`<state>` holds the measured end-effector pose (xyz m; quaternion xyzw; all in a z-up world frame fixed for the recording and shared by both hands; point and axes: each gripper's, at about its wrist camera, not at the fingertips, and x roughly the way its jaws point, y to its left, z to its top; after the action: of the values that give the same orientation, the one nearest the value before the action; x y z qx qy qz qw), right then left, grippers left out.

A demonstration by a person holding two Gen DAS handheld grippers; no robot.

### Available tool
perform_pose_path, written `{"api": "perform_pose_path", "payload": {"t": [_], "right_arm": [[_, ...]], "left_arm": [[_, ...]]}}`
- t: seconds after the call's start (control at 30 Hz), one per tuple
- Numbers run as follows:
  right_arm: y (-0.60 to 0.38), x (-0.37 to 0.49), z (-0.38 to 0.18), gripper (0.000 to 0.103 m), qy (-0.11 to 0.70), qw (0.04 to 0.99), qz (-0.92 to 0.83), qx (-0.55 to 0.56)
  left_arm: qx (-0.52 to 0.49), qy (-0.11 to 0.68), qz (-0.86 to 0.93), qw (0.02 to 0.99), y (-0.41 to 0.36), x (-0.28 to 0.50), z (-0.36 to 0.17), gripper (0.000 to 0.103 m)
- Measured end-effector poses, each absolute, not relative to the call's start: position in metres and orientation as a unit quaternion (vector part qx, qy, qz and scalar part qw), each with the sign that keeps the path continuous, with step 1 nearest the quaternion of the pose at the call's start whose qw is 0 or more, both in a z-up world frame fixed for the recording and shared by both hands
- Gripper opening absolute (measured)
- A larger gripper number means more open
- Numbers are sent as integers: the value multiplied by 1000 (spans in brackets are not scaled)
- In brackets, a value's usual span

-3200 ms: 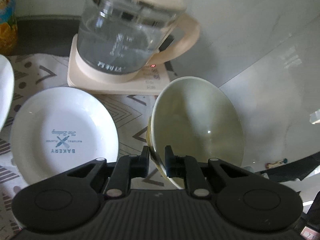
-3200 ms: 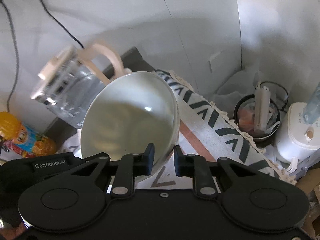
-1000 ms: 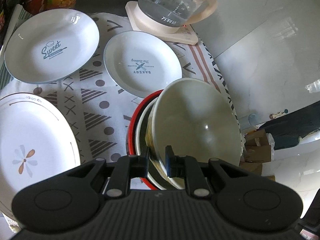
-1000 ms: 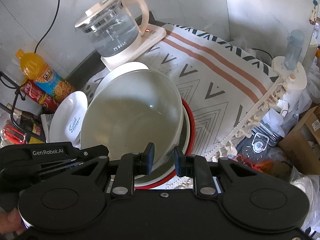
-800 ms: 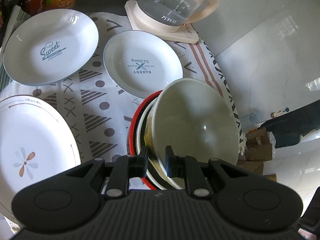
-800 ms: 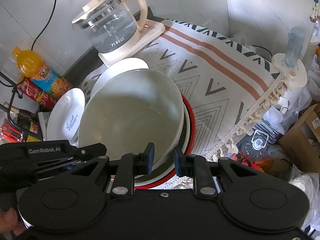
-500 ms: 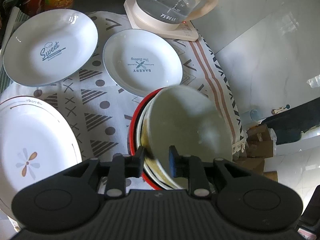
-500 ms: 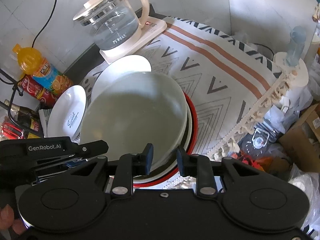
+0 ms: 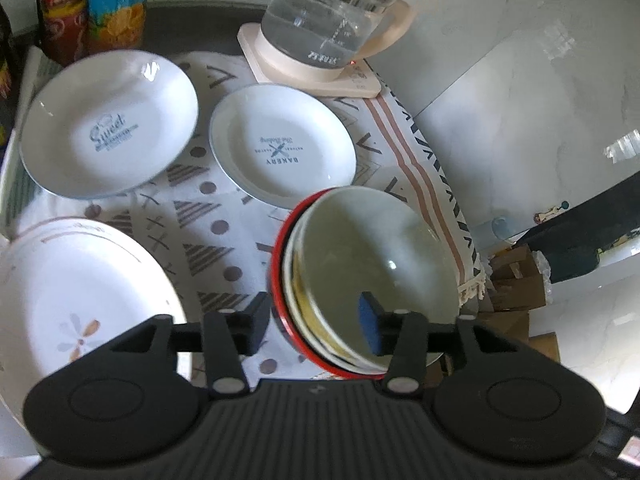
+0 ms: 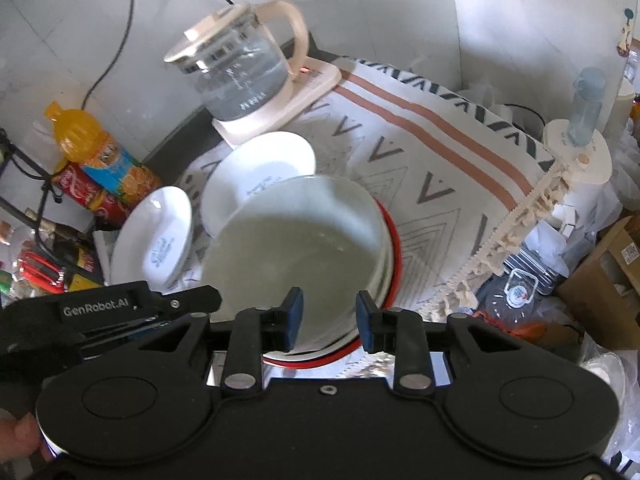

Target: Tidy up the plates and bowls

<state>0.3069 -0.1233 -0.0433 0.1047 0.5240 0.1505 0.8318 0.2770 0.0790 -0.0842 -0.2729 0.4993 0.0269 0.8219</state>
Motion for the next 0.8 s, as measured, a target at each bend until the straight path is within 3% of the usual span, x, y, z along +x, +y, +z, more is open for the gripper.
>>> {"api": "perform_pose_path", "payload": {"t": [0.07,0.13,0.3,0.4,0.57,0.8], "right_arm": [[-116,303,-38,46,515,838,155,97],[-109,300,-35,50,510,840,160,93],[-89,290,-28,70,500,842,180,91],[-77,284,-27,81,495,842,193,93],[-53,276,-28,88,501,834,212,88],[-18,268,-28,91,503,825,248,67]], "left_arm": [[-269,497,30,824,85,272,-81,61],[-265,494,36,827,92,265,-78,71],[-248,490,49,834,111,248,-73,83],[-246,488,58,836,125,238,-72,84],[-252,485,77,834,150,220,-71,84],[-259,481,106,831,178,198,-73,84]]}}
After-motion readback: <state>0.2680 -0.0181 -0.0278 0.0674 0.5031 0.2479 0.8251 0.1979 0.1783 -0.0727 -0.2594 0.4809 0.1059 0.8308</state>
